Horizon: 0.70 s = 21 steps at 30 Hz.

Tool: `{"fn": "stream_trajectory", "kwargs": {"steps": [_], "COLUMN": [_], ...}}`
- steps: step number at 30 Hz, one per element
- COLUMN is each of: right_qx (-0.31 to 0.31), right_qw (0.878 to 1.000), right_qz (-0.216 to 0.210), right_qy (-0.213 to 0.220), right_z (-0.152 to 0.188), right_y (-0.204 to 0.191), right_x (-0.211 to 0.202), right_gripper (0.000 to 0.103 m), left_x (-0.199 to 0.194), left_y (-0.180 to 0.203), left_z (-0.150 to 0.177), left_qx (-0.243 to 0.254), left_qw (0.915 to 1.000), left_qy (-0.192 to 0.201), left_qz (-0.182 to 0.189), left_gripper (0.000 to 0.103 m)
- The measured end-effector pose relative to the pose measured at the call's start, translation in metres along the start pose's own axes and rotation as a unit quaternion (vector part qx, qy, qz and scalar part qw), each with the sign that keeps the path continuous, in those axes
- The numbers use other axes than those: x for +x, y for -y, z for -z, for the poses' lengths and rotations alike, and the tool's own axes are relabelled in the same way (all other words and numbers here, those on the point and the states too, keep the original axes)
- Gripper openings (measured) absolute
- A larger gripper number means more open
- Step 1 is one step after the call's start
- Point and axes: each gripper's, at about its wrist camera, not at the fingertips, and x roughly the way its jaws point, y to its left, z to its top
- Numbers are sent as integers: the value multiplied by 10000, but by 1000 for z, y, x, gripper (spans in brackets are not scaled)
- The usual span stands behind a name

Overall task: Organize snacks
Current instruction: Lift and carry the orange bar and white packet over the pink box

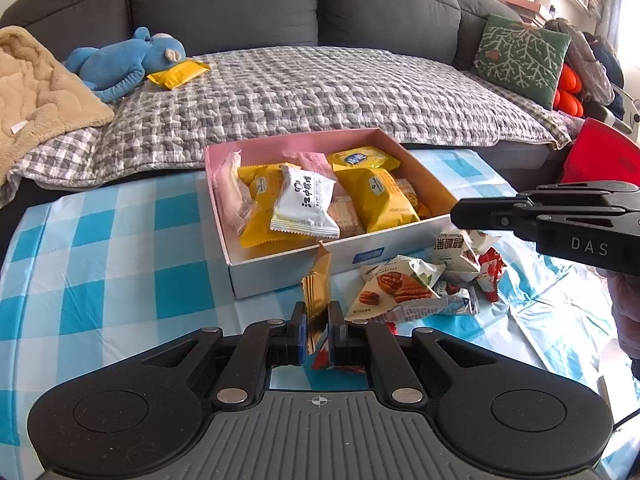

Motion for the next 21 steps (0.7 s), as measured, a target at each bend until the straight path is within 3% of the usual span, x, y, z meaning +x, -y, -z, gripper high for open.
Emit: {"fn": "stream_trajectory", "kwargs": {"steps": [2, 6, 8, 11, 16, 21], "right_qx": [97, -80, -228, -495, -852, -766], "right_qw": [9998, 9993, 9987, 9967, 9913, 9912], "right_qz": [-43, 93, 36, 43, 318, 254], "right_qy": [-150, -364, -459, -635, -954, -1051], "right_z": [2, 10, 13, 16, 21, 23], "right_y": [1, -5, -10, -17, -21, -17], "right_x": [2, 11, 17, 31, 56, 65], "right_gripper": [11, 63, 64, 74, 74, 74], "left_x": [0, 4, 4, 6, 14, 28], "left_y": [0, 2, 3, 2, -1, -4], "left_z": [1, 2, 1, 1, 1, 2], "left_qx": [-40, -18, -5, -53, -130, -265], "left_qw": [10000, 9999, 9999, 9998, 9994, 9990], "left_qy": [-60, -145, -134, -125, -95, -151], "left_qz": [19, -48, -74, -121, -317, -336], "left_gripper": [7, 7, 7, 7, 13, 15]}}
